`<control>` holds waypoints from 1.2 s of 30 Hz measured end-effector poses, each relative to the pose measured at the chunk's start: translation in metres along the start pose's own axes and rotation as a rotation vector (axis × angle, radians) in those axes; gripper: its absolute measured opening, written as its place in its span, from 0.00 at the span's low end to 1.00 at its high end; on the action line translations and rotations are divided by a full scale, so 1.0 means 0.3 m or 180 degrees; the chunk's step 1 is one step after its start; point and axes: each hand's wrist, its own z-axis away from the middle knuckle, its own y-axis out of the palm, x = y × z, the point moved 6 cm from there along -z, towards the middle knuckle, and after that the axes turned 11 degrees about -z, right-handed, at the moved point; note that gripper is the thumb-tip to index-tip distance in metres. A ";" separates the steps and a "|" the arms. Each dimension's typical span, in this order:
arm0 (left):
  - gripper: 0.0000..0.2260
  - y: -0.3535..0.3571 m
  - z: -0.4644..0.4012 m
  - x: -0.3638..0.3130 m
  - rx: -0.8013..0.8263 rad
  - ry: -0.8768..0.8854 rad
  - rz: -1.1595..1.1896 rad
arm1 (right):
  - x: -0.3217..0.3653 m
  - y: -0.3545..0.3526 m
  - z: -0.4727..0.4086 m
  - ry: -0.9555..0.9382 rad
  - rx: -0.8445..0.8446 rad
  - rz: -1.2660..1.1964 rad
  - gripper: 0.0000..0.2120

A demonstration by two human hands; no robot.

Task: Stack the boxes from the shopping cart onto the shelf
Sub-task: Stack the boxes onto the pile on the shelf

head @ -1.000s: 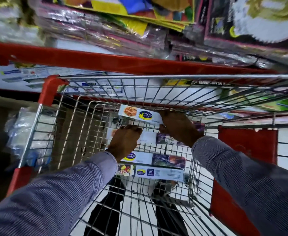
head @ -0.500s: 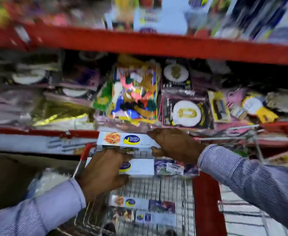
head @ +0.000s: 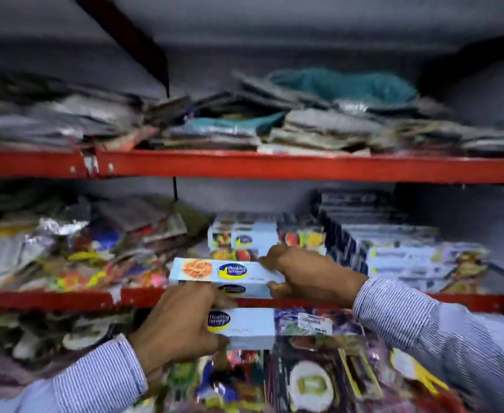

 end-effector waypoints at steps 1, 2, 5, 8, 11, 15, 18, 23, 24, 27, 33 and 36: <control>0.28 -0.032 -0.029 0.007 -0.0032 0.0031 -0.0031 | -0.018 -0.036 -0.023 0.0031 -0.0057 0.0048 0.15; 0.28 -0.050 -0.052 0.012 -0.0027 0.0026 -0.0084 | -0.039 -0.054 -0.041 0.0102 -0.0063 0.0065 0.15; 0.28 -0.098 -0.122 0.029 -0.0107 -0.0085 -0.0072 | -0.121 -0.079 -0.106 0.0377 -0.0109 0.0117 0.15; 0.27 -0.101 -0.181 0.043 -0.0100 -0.0130 0.0064 | -0.198 -0.054 -0.171 0.0617 -0.0079 0.0142 0.14; 0.26 -0.071 -0.232 0.067 -0.0046 -0.0211 0.0078 | -0.275 0.018 -0.243 0.0767 0.0144 0.0061 0.13; 0.26 -0.019 -0.275 0.103 -0.0015 -0.0272 -0.0051 | -0.331 0.110 -0.317 0.0827 0.0320 0.0039 0.14; 0.25 0.016 -0.293 0.129 0.0059 -0.0304 0.0001 | -0.371 0.159 -0.347 0.0868 0.0278 0.0007 0.17; 0.23 0.053 -0.311 0.158 0.0063 -0.0304 0.0119 | -0.396 0.189 -0.358 0.0817 0.0071 0.0040 0.16; 0.24 0.060 -0.315 0.161 0.0086 -0.0312 0.0128 | -0.394 0.183 -0.359 0.0757 -0.0014 0.0041 0.15; 0.24 0.080 -0.338 0.168 0.0126 -0.0333 0.0154 | -0.401 0.152 -0.354 0.0667 -0.0328 -0.0031 0.14; 0.25 0.105 -0.435 0.179 0.0082 -0.0321 0.0126 | -0.412 0.084 -0.325 0.0799 -0.0600 -0.0352 0.13; 0.26 0.148 -0.501 0.195 0.0020 -0.0388 0.0216 | -0.410 0.065 -0.299 0.0768 -0.0603 -0.0473 0.13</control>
